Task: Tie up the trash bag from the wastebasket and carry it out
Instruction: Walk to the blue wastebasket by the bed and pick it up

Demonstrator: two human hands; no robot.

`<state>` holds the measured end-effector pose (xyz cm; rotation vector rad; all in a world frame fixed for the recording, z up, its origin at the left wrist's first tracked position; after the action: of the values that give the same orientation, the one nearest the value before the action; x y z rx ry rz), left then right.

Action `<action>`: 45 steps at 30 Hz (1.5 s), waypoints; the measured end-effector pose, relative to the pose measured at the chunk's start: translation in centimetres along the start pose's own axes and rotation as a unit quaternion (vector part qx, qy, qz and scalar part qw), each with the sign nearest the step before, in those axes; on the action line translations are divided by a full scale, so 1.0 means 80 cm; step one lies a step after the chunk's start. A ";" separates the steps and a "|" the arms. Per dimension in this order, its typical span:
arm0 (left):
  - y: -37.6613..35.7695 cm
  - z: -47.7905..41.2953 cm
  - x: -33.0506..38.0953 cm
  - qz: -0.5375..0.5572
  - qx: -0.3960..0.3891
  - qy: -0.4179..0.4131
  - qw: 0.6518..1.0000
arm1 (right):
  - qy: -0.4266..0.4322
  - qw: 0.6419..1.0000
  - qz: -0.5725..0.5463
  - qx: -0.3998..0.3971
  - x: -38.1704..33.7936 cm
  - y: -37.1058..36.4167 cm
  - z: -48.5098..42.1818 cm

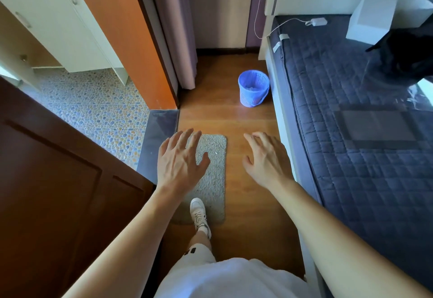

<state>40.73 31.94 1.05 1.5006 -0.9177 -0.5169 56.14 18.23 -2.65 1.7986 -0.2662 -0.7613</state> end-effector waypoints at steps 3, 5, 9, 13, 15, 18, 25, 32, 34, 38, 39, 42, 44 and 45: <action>-0.004 -0.058 -0.032 0.010 0.002 0.002 1.000 | -0.009 1.000 0.008 0.008 -0.008 -0.012 -0.063; -0.004 -0.098 -0.053 0.015 -0.004 0.000 1.000 | -0.014 1.000 0.010 0.009 -0.017 -0.019 -0.107; -0.006 -0.173 -0.091 0.030 -0.010 -0.016 0.999 | -0.021 0.999 0.026 0.012 -0.039 -0.031 -0.193; -0.012 -0.236 -0.128 0.035 -0.015 -0.023 0.999 | -0.029 0.999 0.037 0.012 -0.054 -0.054 -0.258; -0.018 -0.259 -0.141 0.040 -0.023 -0.022 0.999 | -0.031 0.999 0.042 0.005 -0.055 -0.067 -0.278; -0.029 -0.291 -0.156 0.045 -0.033 -0.021 0.998 | -0.043 0.998 0.055 0.000 -0.051 -0.079 -0.305; -0.054 -0.387 -0.170 0.051 -0.039 -0.029 0.997 | -0.049 0.996 0.073 -0.011 -0.034 -0.095 -0.392; -0.080 -0.520 -0.163 0.049 -0.037 -0.031 0.998 | -0.079 0.995 0.041 -0.045 0.029 -0.131 -0.516; -0.087 -0.567 -0.154 0.049 -0.041 -0.032 0.997 | -0.085 0.995 0.038 -0.047 0.050 -0.133 -0.557; -0.098 -0.661 -0.129 0.041 -0.047 -0.042 0.997 | -0.089 0.995 0.029 -0.038 0.089 -0.116 -0.644; -0.101 -0.685 -0.123 0.040 -0.043 -0.044 0.997 | -0.086 0.995 0.040 -0.032 0.099 -0.110 -0.664; -0.114 -0.750 -0.107 0.043 -0.041 -0.037 0.998 | -0.093 0.994 0.045 -0.025 0.134 -0.099 -0.721; -0.123 -0.782 -0.096 0.048 -0.041 -0.034 0.997 | -0.111 0.993 0.026 -0.031 0.159 -0.104 -0.748; -0.127 -0.794 -0.091 0.050 -0.042 -0.036 0.997 | -0.119 0.992 0.008 -0.037 0.168 -0.109 -0.757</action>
<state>88.08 76.00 -0.03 1.3603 -1.0097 -0.5330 102.02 60.81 -4.50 1.6343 -0.4038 -0.9639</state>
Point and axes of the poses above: each hand's wrist, its own z-axis away from the middle knuckle, its own y-axis out of the back of the hand, x = y × z, the point moved 10 cm from there along -z, towards the middle knuckle, and after that the axes turned 1 degree about z, right-handed, at the moved point
